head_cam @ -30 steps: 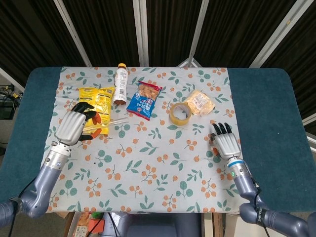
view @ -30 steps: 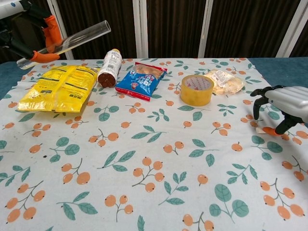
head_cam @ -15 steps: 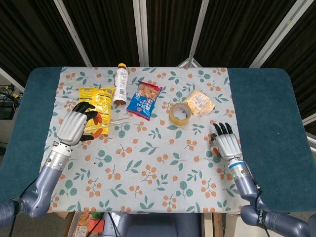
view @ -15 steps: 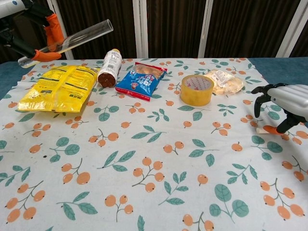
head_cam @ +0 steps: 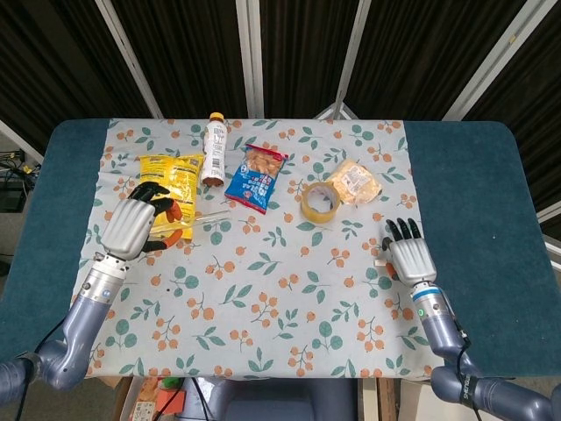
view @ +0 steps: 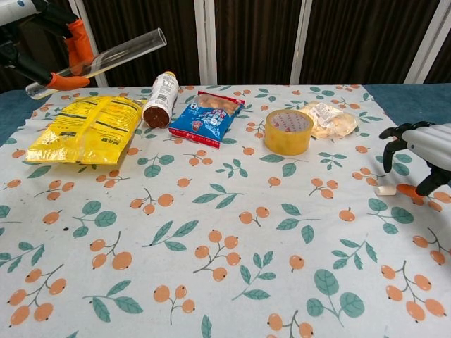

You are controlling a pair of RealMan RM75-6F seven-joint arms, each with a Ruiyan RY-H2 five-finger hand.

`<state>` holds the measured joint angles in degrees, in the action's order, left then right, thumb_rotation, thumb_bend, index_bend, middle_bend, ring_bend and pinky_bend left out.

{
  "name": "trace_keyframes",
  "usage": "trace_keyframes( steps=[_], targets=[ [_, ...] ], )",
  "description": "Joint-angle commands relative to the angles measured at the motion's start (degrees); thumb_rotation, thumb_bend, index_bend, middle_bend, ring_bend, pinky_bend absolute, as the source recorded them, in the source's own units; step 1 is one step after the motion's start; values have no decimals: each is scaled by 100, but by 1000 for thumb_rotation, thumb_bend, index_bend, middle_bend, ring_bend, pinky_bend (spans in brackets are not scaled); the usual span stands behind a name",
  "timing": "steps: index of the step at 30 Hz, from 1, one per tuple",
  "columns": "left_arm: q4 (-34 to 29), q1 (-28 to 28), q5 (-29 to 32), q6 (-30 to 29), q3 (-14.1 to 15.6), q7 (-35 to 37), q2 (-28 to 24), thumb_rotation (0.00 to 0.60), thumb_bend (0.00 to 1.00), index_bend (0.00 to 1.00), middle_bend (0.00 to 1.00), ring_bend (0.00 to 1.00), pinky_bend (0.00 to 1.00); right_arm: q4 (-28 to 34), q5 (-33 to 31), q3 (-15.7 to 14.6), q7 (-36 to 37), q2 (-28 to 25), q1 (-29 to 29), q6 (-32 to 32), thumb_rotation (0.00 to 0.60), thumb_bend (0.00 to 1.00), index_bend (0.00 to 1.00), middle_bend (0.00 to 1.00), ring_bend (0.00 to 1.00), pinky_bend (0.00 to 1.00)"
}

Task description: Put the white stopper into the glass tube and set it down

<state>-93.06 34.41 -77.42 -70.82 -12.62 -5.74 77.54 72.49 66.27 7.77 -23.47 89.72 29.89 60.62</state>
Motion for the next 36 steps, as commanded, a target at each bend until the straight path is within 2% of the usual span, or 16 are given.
trace_keyframes(
  steps=[1,36],
  targets=[
    [-10,-1,-8,-5,-1,-12,-3,600,581,694,704,264,185,10,11,-17,-15,0,-6,-1,600,392,467,120,4,0],
    [115,7,-33,24,2,2,84,600,580,694,704,264,179,-307,23,-49,81,283,-43,-70,600,392,472,121,8,0]
  ],
)
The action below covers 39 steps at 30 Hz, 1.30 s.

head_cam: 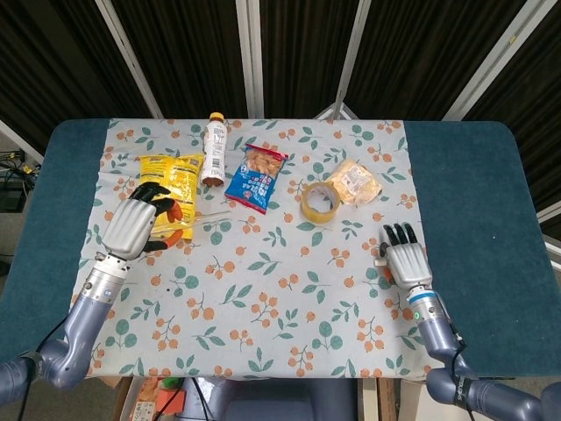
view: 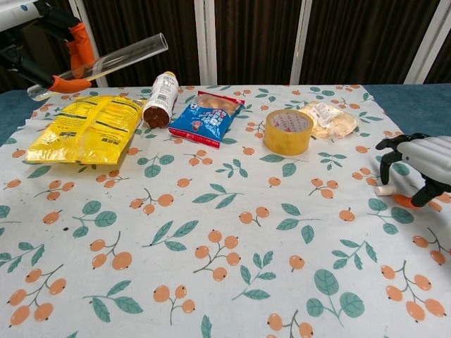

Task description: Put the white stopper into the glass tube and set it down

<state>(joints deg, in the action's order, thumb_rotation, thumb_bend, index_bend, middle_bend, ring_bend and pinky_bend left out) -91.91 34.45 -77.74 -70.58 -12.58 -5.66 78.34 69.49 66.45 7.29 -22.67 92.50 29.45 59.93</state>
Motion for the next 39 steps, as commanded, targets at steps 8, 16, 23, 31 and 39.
trace_keyframes(
  steps=[8,16,23,31,39],
  targets=[
    [20,-4,9,9,11,-18,19,600,581,694,704,264,179,-66,28,10,44,47,-16,29,600,392,626,172,16,0],
    [49,15,3,45,25,-16,67,600,581,694,704,264,179,-7,270,52,141,7,-15,263,600,392,681,209,24,0],
    [101,85,57,117,6,-69,226,600,581,694,704,263,179,57,749,155,167,-151,53,744,600,392,687,217,30,0],
    [197,258,400,349,-117,-224,553,600,580,695,705,264,179,124,1111,468,306,-384,194,1225,600,391,687,218,30,0],
    [370,428,583,377,-229,-336,1044,600,581,702,713,264,180,219,1463,804,341,-513,413,1699,600,392,695,221,29,0]
  ],
)
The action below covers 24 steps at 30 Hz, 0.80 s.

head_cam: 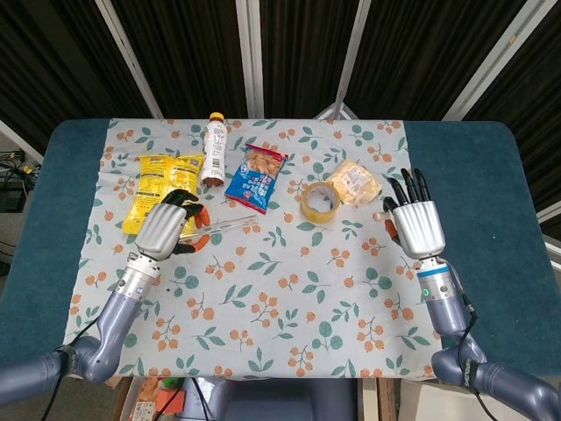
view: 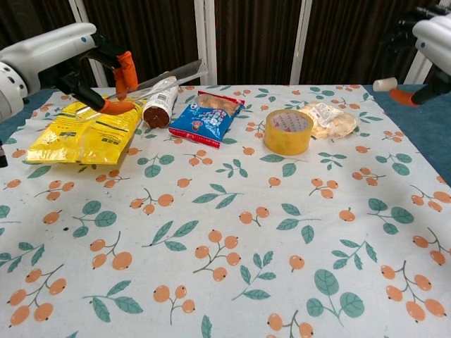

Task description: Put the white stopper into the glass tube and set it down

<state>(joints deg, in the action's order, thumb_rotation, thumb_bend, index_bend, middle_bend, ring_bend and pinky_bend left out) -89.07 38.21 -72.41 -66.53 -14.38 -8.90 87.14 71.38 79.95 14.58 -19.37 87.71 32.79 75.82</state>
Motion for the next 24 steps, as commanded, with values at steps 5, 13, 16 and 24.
trace_keyframes(
  steps=[5,13,16,24],
  targets=[
    [330,137,91,-29,-85,-19,437,600,581,702,713,265,181,7,329,116,-64,-79,218,209,600,392,696,224,30,0],
    [1049,328,-402,-284,-141,358,835,600,580,701,713,268,181,-225,612,91,-71,-55,394,298,600,392,697,227,30,0],
    [1366,374,-519,-398,-165,573,1026,600,580,701,713,268,181,-358,790,48,-119,-47,481,350,600,392,697,227,30,0],
    [2142,468,-771,-768,-237,1083,1527,600,581,701,713,268,181,-592,894,54,-83,72,619,402,600,392,697,227,30,0]
  ],
)
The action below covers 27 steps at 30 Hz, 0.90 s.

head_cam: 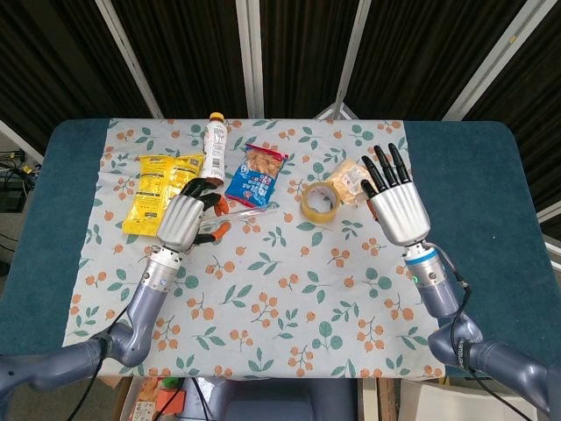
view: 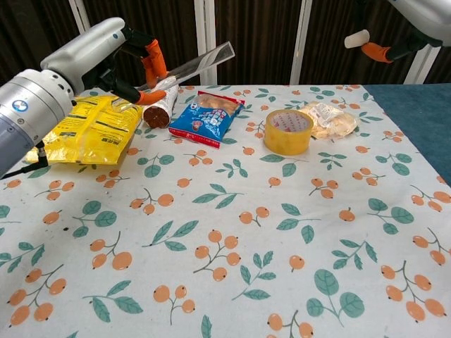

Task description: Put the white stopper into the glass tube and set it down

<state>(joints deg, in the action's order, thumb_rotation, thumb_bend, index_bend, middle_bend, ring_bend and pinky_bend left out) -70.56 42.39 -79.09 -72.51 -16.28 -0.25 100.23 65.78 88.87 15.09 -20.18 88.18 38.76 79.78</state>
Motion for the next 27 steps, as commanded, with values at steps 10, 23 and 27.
trace_keyframes(
  steps=[10,23,27],
  targets=[
    [923,89,3,-221,-138,663,629,600,580,698,713,268,181,-109,-54,-4,-29,118,63,0,600,392,697,227,30,0],
    [808,117,-25,-251,-157,561,586,600,580,699,712,268,181,-73,133,-81,-132,197,152,129,600,391,697,227,30,0],
    [749,116,-12,-237,-149,493,582,600,581,699,712,268,181,-32,176,-37,-155,229,229,158,600,392,697,227,30,0]
  ],
)
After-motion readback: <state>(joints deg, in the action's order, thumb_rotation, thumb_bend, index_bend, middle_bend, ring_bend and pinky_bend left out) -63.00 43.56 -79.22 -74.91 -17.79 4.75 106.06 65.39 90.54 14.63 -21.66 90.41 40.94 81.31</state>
